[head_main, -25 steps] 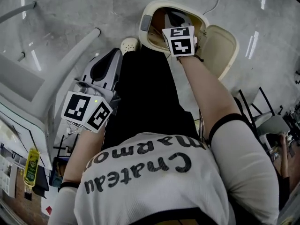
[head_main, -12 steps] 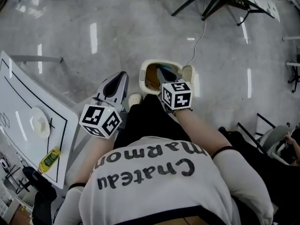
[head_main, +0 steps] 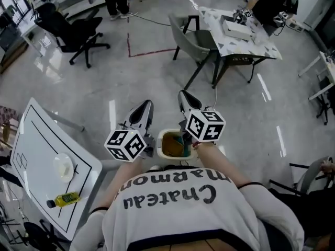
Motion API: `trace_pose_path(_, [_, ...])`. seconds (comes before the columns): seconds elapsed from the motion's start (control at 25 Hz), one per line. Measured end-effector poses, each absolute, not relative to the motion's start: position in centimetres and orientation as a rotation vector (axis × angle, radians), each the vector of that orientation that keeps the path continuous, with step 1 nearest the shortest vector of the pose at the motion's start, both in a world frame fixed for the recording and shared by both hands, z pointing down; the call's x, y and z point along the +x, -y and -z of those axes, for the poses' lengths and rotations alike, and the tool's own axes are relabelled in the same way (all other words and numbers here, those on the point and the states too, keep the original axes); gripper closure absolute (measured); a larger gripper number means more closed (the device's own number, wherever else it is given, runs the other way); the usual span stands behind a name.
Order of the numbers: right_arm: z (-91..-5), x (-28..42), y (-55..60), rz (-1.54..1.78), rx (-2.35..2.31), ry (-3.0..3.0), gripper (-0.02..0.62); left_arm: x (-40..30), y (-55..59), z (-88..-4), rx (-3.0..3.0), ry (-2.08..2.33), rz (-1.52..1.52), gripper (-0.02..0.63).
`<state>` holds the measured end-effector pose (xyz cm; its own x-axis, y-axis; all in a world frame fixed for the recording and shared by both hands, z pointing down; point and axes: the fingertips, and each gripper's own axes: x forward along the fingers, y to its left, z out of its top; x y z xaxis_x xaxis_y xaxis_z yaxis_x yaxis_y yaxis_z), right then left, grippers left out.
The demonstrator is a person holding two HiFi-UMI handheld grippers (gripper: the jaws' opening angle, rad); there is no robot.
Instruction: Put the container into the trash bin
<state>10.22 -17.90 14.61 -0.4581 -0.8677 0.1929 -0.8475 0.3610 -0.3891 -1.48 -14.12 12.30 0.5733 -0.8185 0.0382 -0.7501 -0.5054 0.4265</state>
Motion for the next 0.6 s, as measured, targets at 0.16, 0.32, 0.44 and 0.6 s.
trace_pose_path(0.16, [-7.6,12.6,17.8,0.565,-1.527,-2.499,0.561,-0.8,14.1,-6.4,2.544,1.28,0.302,0.583])
trace_pose_path(0.32, [-2.8,14.2,16.9,0.461,-1.467,-2.493,0.561,0.2,13.3,-2.4,2.678,1.297,0.316,0.583])
trace_pose_path(0.44, [-0.9,15.2,15.9,0.369,-1.481,-2.516,0.561,0.3,12.8,-0.6,2.706,1.323,0.364,0.583])
trace_pose_path(0.6, [-0.5,16.2,15.1,0.332,-1.483,-2.524,0.561,0.9,11.8,0.7,2.745,1.307,0.402,0.583])
